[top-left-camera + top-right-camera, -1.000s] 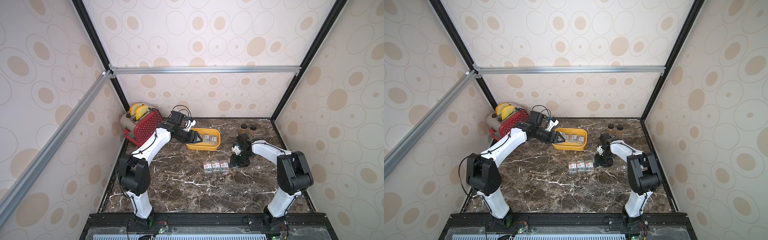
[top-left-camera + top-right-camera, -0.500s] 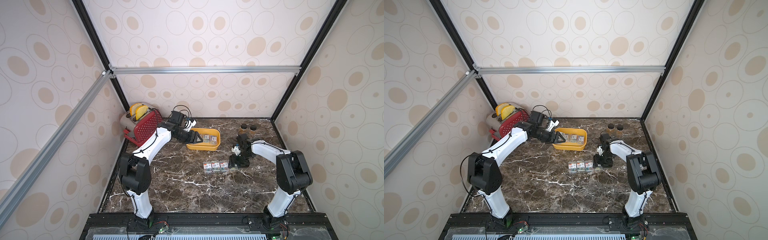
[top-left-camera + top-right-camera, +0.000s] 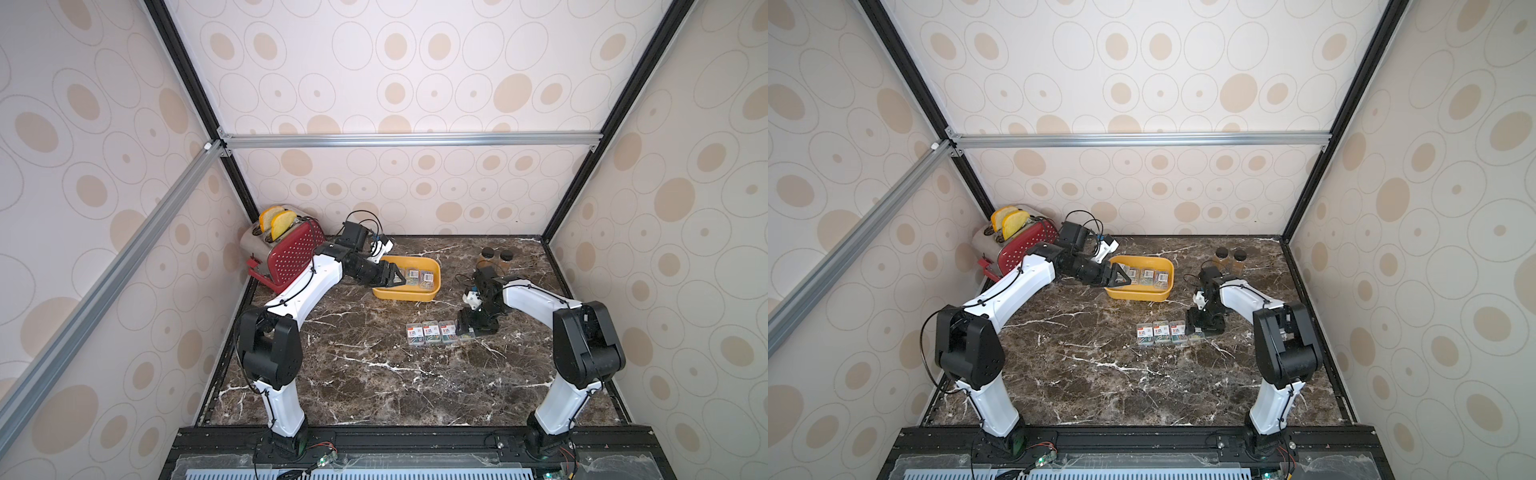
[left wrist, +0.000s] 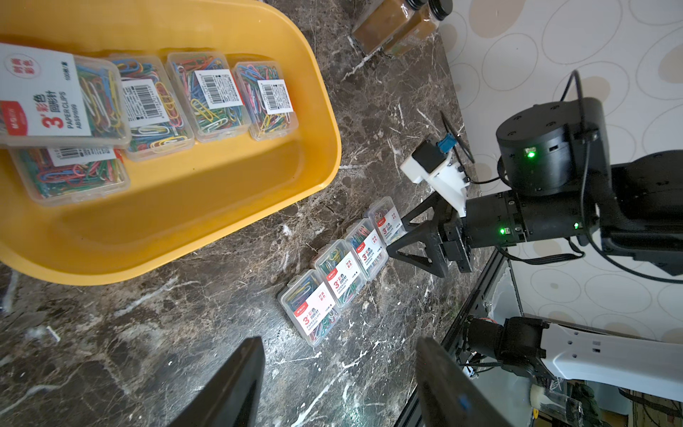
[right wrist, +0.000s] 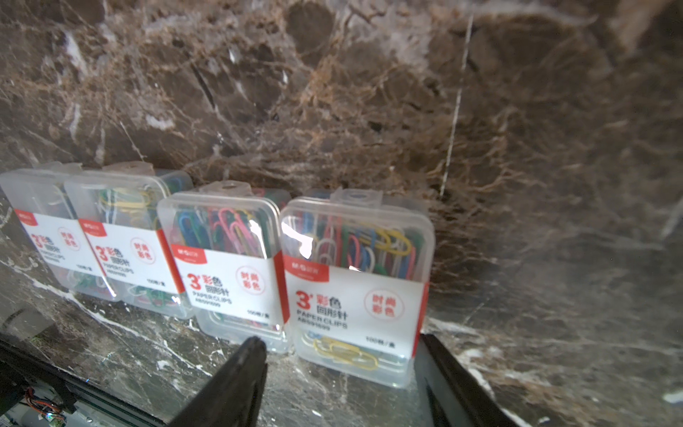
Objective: Take the paper clips out of the storage box
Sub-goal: Place the boxed paper clips at the center of the board, then pick up the boxed paper clips from the storage box.
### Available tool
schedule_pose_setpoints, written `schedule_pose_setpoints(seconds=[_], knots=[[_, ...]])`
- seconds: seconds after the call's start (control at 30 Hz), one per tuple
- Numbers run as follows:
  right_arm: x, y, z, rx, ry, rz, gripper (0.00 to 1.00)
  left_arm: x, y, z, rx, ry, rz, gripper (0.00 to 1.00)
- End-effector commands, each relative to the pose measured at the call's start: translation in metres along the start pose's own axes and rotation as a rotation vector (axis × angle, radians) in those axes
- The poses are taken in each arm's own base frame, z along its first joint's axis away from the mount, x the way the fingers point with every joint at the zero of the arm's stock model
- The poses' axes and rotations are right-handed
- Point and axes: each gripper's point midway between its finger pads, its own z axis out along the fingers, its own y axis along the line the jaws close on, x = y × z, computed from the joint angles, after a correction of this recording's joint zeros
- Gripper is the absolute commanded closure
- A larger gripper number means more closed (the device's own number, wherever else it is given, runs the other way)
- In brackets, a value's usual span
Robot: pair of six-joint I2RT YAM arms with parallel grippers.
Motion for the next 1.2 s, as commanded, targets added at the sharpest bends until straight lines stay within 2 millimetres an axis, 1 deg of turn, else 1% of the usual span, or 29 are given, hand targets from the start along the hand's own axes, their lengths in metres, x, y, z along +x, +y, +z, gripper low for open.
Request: schedule_pose_setpoints(seconds=[0.0, 0.17, 0.27, 0.33, 0.4, 0.63, 0.7, 0.87, 0.93, 1.0, 1.17], knots=[[-0.006, 0.001, -0.010, -0.010, -0.028, 0.012, 0.31, -0.006, -0.006, -0.002, 0.012, -0.006, 0.031, 0.33], [-0.005, 0.002, -0.007, -0.019, -0.020, 0.013, 0.32, -0.007, -0.003, -0.001, 0.000, -0.008, 0.031, 0.33], [-0.007, 0.002, -0.013, -0.013, -0.035, 0.008, 0.31, -0.009, 0.001, 0.000, -0.023, -0.014, 0.038, 0.33], [-0.011, 0.003, -0.022, -0.001, -0.067, -0.006, 0.29, -0.009, 0.006, 0.001, -0.048, -0.016, 0.038, 0.33], [-0.017, 0.003, -0.036, 0.022, -0.106, -0.025, 0.25, -0.010, 0.014, 0.003, -0.081, -0.018, 0.040, 0.33], [-0.038, 0.015, -0.084, 0.039, -0.203, -0.106, 0.08, -0.021, 0.045, 0.014, -0.238, -0.046, 0.067, 0.30], [-0.044, 0.021, -0.094, 0.032, -0.225, -0.127, 0.00, -0.029, 0.056, 0.018, -0.291, -0.053, 0.072, 0.30], [-0.051, 0.029, -0.107, 0.021, -0.238, -0.175, 0.00, -0.049, 0.077, 0.025, -0.417, -0.072, 0.110, 0.27], [-0.053, 0.030, -0.112, 0.030, -0.250, -0.195, 0.00, -0.057, 0.083, 0.029, -0.457, -0.078, 0.130, 0.25], [-0.055, 0.030, -0.117, 0.036, -0.266, -0.209, 0.00, -0.062, 0.089, 0.035, -0.480, -0.077, 0.146, 0.21], [-0.061, 0.040, -0.126, 0.001, -0.312, -0.233, 0.00, -0.072, 0.104, 0.053, -0.528, -0.071, 0.169, 0.18]])
